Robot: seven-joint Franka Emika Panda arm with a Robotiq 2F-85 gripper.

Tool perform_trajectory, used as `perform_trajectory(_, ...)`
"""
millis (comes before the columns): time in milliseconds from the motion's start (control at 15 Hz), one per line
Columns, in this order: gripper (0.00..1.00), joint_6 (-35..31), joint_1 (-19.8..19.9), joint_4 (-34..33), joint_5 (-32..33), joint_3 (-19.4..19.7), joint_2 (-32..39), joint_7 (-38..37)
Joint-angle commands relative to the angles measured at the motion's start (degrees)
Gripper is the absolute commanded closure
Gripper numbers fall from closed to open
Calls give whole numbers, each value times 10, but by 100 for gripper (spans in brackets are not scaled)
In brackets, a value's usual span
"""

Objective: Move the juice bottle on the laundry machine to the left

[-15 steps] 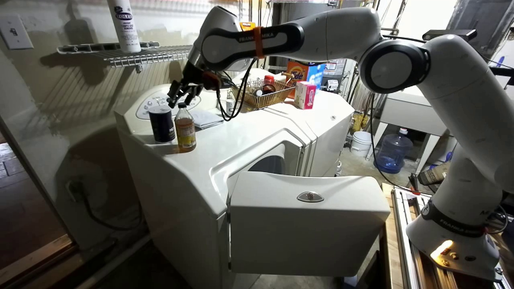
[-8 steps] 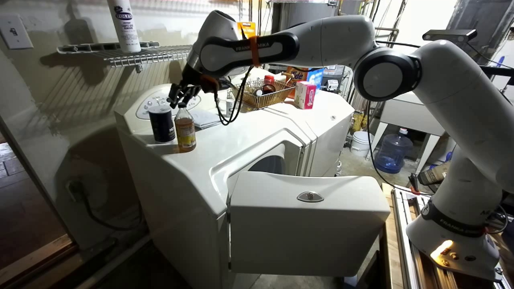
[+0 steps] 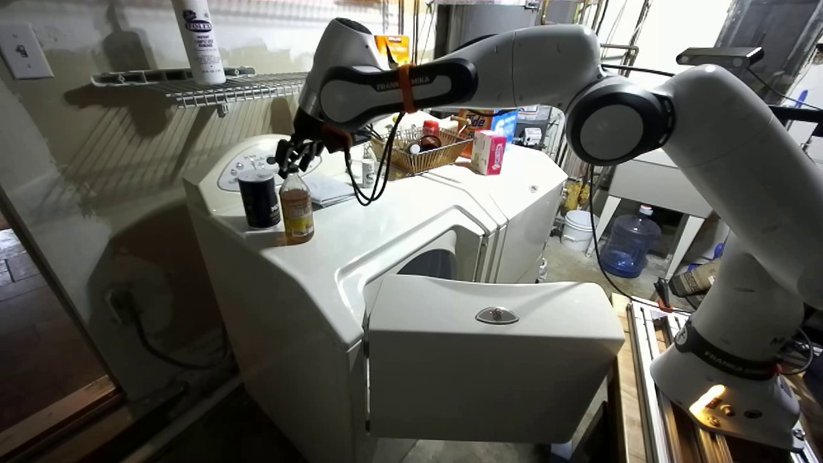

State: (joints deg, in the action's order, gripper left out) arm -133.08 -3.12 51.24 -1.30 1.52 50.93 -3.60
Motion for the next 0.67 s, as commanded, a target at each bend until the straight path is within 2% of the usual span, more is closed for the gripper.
perform_trajectory(0, 34, 31, -12, -20, 12, 11, 3, -18)
perform_trajectory(333, 48, 25, -17, -21, 12, 14, 0, -16)
perform_trajectory(400, 56, 26, -20, -20, 14, 18, -1, -18)
perform_trajectory(467, 53, 28, -22, -19, 15, 22, -2, -21)
perform_trajectory(600, 59, 29, -29, -15, 21, 33, -5, -29)
